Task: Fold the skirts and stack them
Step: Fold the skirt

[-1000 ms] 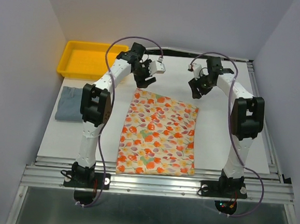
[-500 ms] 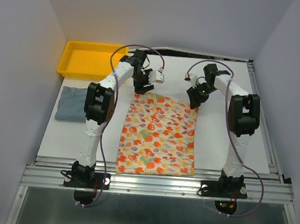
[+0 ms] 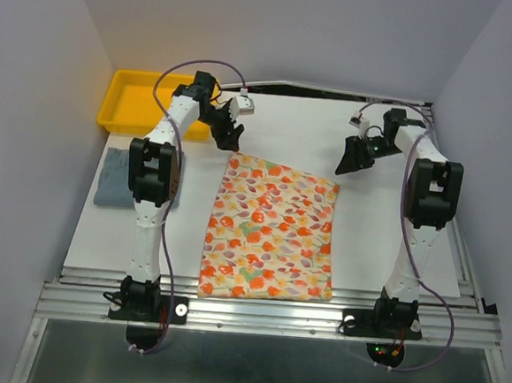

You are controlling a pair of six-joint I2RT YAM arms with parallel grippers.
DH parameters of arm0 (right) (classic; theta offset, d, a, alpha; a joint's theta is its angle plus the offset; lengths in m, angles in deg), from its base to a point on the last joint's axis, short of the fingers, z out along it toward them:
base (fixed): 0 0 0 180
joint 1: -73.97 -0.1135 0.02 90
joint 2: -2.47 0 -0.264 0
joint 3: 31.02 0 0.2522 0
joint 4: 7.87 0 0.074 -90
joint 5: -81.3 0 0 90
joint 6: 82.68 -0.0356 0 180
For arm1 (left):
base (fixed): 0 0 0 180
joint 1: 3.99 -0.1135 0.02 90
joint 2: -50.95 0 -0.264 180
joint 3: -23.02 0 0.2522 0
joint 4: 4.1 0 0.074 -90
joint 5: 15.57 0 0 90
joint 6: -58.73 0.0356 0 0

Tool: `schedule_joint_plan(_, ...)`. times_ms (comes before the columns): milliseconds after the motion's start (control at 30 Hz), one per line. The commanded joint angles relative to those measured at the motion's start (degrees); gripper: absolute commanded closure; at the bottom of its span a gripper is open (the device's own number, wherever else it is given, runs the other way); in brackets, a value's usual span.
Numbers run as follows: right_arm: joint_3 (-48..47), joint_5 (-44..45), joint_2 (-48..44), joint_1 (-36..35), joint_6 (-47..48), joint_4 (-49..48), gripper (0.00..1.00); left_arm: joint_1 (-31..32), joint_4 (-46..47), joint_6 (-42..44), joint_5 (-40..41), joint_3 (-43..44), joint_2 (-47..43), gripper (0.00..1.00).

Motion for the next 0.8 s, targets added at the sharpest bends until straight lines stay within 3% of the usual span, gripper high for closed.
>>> schedule_joint_plan(0, 5.59, -7.4, 0.42, -1.38, -5.07, -4.82, 0.3, -1.53, 0.46, -6.95, -9.73, 2.89, 2.54, 0.14)
schedule_joint_plan(233, 12.63, -5.73, 0.51, -1.38, -6.31, -10.01, 0.29, -2.59, 2.31, -10.47, -10.0, 2.89, 5.53, 0.15)
schedule_joint_plan(400, 14.74, -4.06, 0.86, -1.38, -5.69, -11.42, 0.35, -2.59, 2.57, -11.18, -9.03, 3.85, 7.47, 0.19)
schedule_joint_plan(600, 13.77, -4.06, 2.45, -1.38, -5.95, -11.86, 0.43, -2.59, 1.26, -9.95, -10.0, 4.73, 8.61, 0.3)
schedule_joint_plan(767, 12.55, -3.09, 1.83, -1.38, -4.99, -11.95, 0.58, -2.59, -0.94, -7.49, -9.3, 5.17, 8.35, 0.45)
